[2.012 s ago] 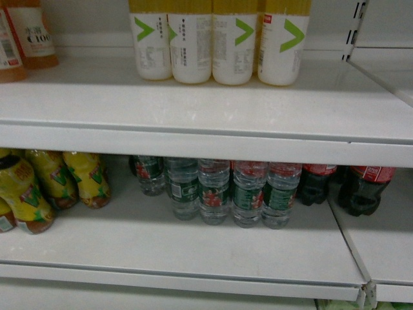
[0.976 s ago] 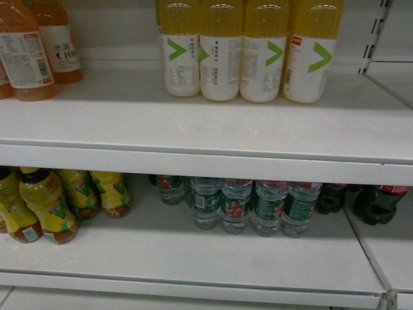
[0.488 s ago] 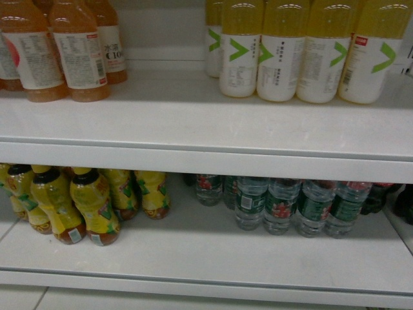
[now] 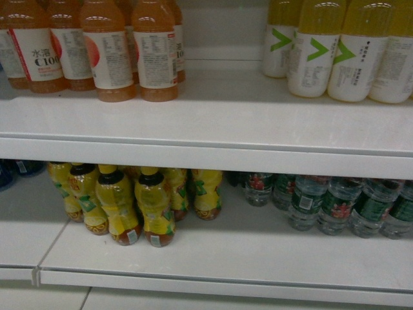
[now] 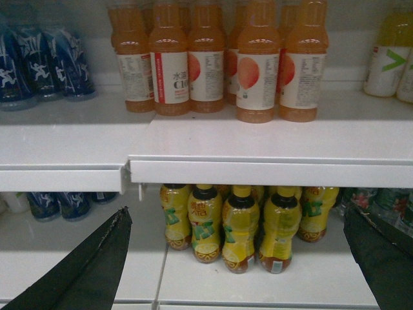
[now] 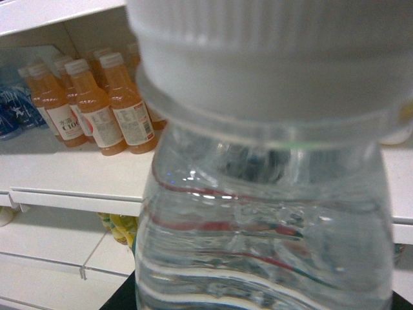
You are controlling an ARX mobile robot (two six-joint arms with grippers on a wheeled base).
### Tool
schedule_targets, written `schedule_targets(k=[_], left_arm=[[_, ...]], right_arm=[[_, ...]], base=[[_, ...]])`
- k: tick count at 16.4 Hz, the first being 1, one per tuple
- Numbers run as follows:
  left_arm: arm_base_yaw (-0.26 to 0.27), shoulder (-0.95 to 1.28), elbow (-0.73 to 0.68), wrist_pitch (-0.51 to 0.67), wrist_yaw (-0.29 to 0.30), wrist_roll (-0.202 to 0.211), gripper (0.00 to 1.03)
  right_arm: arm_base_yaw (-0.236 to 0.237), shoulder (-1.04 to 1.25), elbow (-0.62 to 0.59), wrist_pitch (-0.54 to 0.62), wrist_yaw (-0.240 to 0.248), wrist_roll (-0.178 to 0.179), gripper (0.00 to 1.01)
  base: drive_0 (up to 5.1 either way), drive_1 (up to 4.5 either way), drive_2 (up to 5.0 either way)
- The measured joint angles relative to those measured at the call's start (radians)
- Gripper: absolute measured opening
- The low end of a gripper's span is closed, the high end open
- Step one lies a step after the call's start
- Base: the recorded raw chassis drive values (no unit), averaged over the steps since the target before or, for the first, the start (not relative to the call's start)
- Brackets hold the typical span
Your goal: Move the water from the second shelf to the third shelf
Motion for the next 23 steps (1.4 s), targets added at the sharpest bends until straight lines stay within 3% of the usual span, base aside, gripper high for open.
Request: schedule_targets(k=[23], left_arm=[[0.000, 0.000, 0.000, 0.000, 0.000, 0.000, 0.98]], right_arm=[[0.000, 0.002, 0.000, 0.002, 0.001, 0.000, 0.42]], base=[[-4.6, 2.19, 2.2]])
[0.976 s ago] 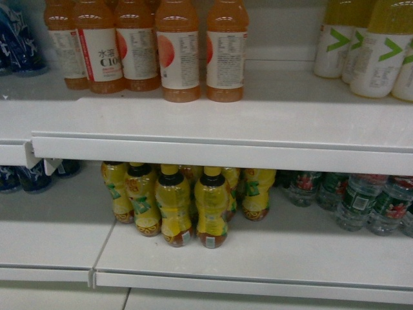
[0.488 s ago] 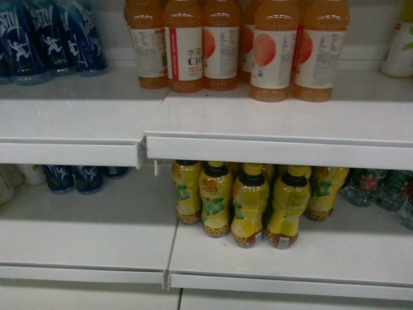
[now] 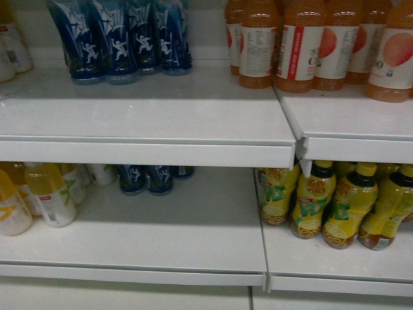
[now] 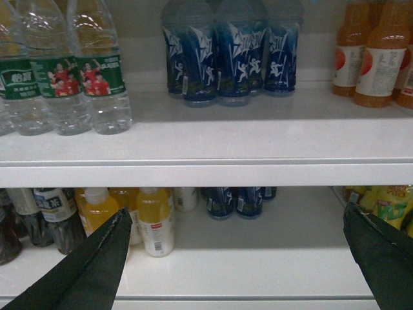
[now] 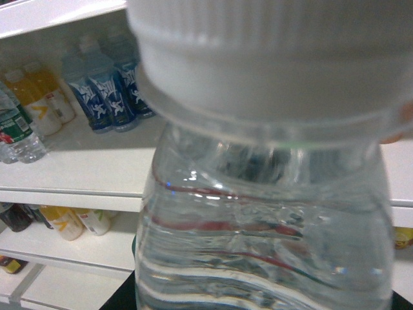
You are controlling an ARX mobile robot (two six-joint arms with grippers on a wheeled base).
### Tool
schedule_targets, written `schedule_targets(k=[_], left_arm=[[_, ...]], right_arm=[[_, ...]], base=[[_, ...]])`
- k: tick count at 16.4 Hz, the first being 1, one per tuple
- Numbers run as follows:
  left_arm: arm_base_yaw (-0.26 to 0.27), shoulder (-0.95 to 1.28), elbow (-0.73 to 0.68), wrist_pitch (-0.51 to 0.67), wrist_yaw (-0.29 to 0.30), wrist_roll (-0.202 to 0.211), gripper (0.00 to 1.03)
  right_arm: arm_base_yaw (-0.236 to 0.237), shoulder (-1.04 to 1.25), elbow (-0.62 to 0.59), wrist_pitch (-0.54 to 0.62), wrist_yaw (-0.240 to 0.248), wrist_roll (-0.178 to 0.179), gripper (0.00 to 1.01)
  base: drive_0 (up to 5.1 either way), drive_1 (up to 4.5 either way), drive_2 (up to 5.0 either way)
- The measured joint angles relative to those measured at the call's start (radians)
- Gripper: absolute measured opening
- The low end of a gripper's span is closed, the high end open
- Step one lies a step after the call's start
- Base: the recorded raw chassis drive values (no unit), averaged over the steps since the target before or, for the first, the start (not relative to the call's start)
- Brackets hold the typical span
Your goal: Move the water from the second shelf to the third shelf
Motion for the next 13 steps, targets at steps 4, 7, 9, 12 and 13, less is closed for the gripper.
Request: schedule_targets(k=[4, 7, 9, 12, 13], left_arm=[[0.000, 0.000, 0.000, 0.000, 0.000, 0.000, 0.98], [0.000, 0.000, 0.000, 0.001, 0.000, 0.000, 0.98], [0.000, 0.000, 0.000, 0.000, 0.000, 0.000, 0.98], [0.000, 0.000, 0.000, 0.002, 0.000, 0.000, 0.98], [0.000, 0.000, 0.000, 0.001, 0.000, 0.000, 0.98]], right_arm=[[0.000, -0.001, 0.000, 0.000, 0.000, 0.000, 0.42], [0.000, -0.002, 0.000, 0.000, 0.000, 0.000, 0.42], [0.000, -0.001, 0.000, 0.000, 0.000, 0.000, 0.42], [0.000, -0.001, 0.000, 0.001, -0.002, 0.000, 0.42], [0.000, 0.000, 0.000, 0.000, -0.002, 0.000, 0.42]], base=[[-4.6, 2.19, 2.2], [-4.6, 2.19, 2.2], [-4.6, 2.19, 2.2], [-4.6, 2.19, 2.2], [-4.6, 2.19, 2.2]])
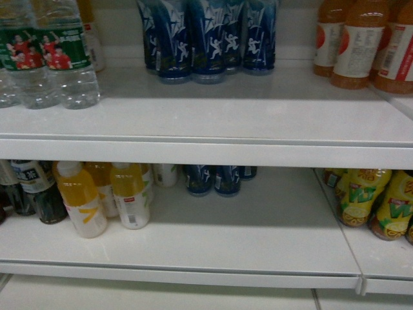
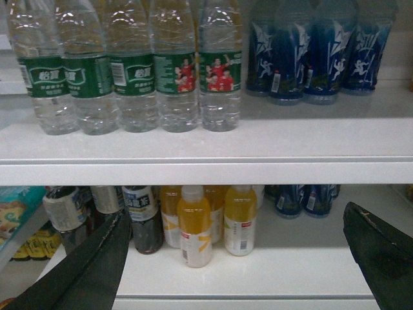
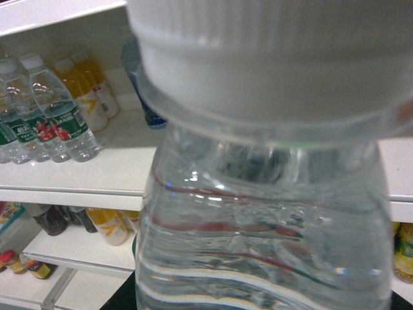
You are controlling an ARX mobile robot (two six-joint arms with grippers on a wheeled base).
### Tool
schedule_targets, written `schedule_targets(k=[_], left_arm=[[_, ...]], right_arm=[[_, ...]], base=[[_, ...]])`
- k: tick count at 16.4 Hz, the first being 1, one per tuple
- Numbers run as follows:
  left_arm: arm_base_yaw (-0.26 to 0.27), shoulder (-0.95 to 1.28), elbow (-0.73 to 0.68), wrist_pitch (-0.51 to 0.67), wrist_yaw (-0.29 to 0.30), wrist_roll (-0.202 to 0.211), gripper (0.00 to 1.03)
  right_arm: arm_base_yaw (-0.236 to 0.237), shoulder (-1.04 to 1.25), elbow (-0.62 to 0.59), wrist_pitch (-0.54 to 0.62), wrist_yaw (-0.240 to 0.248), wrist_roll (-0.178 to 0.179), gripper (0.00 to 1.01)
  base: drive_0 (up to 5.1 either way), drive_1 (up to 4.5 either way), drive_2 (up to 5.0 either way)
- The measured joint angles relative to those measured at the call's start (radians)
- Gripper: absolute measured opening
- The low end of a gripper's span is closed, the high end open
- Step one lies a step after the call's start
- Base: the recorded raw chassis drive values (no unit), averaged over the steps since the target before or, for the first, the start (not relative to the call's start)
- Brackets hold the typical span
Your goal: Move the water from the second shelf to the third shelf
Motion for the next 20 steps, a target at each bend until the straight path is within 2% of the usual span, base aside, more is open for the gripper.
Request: schedule_targets(k=[20], left_arm=[[0.000, 0.000, 0.000, 0.000, -0.001, 0.000, 0.98]], right_arm=[[0.000, -0.001, 0.000, -0.003, -0.001, 0.000, 0.42]], base=[[-4.9, 2.42, 2.4]])
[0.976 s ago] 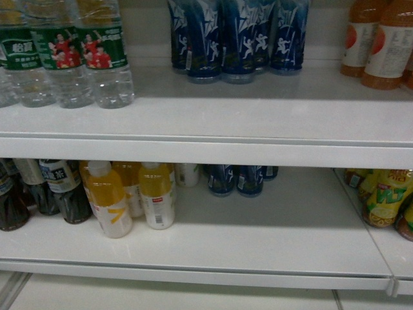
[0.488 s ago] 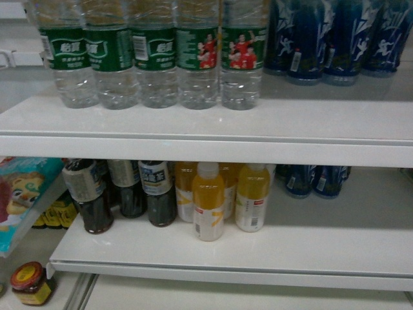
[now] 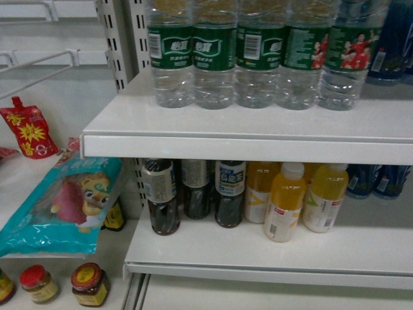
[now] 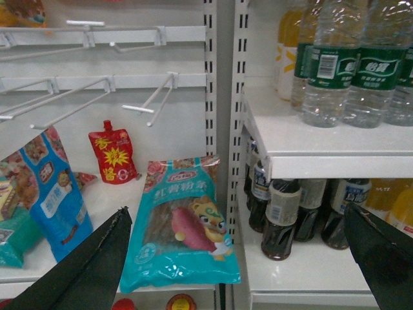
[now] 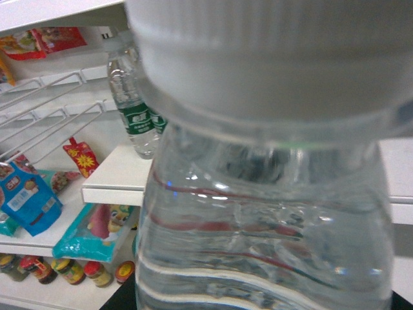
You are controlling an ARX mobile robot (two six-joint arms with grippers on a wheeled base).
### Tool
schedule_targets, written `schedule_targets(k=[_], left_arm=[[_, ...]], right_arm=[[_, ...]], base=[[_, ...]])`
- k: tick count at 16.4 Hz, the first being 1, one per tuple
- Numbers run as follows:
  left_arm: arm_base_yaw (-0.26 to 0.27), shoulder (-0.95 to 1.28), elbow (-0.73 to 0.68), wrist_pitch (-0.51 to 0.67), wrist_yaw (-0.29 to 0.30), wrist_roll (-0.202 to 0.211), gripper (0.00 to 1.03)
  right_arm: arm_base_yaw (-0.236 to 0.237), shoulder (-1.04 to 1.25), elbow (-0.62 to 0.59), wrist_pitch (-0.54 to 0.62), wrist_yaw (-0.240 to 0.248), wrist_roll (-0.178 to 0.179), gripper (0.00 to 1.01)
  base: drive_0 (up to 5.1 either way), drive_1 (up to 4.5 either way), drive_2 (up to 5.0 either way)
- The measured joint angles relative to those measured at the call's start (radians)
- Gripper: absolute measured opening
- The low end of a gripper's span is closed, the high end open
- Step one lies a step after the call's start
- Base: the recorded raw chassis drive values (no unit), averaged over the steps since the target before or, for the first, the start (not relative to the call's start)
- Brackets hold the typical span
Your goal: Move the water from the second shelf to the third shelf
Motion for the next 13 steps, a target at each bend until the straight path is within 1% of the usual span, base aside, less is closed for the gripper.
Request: schedule_targets(k=[3, 5, 6, 8, 13], left_arm=[[0.000, 0.000, 0.000, 0.000, 0.000, 0.000, 0.98], [0.000, 0.000, 0.000, -0.001, -0.003, 0.000, 0.98], [0.000, 0.000, 0.000, 0.000, -0.003, 0.000, 0.98], [0.000, 0.000, 0.000, 0.000, 0.000, 0.000, 0.98], [0.000, 0.000, 0.000, 0.000, 0.000, 0.000, 0.98]], right_arm=[[0.000, 0.000, 0.000, -0.001, 0.000, 0.000, 0.42], [0.002, -0.001, 0.000, 0.005, -0.019, 0.005, 0.42], [0.000, 0.001, 0.000, 0.001, -0.006, 0.004, 0.42], [0.000, 0.001, 0.000, 0.000, 0.000, 0.004, 0.42], [0.000, 0.001, 0.000, 0.001, -0.001, 0.004, 0.42]], base=[[-4.9, 2.50, 2.5], [-4.9, 2.50, 2.5], [-4.9, 2.50, 2.5], [-4.9, 2.50, 2.5], [0.0, 0.00, 0.0]])
